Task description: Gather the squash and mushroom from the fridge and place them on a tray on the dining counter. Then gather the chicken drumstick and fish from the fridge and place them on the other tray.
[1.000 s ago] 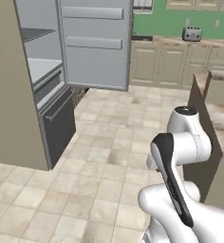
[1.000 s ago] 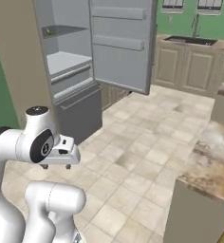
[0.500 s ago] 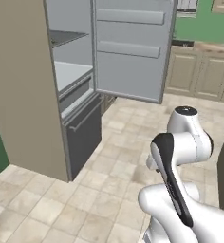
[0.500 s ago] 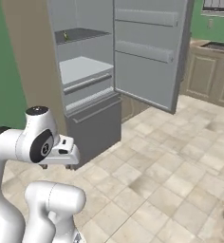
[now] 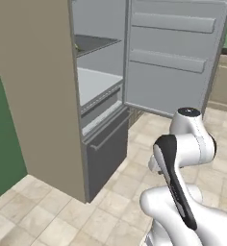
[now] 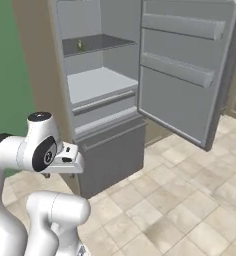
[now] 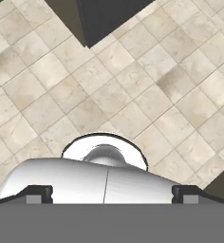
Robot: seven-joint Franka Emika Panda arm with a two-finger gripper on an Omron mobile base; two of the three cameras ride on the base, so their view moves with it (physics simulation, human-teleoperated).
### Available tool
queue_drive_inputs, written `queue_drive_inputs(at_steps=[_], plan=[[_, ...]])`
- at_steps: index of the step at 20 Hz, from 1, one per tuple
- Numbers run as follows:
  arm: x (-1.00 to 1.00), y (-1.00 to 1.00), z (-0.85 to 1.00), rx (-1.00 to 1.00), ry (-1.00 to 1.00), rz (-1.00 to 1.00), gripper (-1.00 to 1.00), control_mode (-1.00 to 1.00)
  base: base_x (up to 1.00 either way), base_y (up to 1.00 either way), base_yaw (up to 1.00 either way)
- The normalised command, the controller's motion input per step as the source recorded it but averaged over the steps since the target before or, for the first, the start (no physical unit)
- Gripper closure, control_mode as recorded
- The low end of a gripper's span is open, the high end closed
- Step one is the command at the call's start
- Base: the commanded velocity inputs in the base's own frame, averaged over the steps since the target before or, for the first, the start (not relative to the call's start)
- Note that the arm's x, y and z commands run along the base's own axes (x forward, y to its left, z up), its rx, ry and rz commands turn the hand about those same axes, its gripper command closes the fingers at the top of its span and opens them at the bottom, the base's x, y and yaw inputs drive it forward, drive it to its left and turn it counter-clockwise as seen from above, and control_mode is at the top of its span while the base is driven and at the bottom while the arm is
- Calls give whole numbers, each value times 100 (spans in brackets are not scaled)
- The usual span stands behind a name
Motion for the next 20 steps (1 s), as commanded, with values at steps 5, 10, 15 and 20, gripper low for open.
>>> queue_drive_inputs(at_steps=[5,10,15,20], plan=[[0,0,0,0,0,0,-100,100,91,-5,31],[0,0,0,0,0,0,-100,100,82,-12,31],[0,0,0,0,0,0,-100,100,67,-29,29],[0,0,0,0,0,0,-100,100,64,-35,27]])
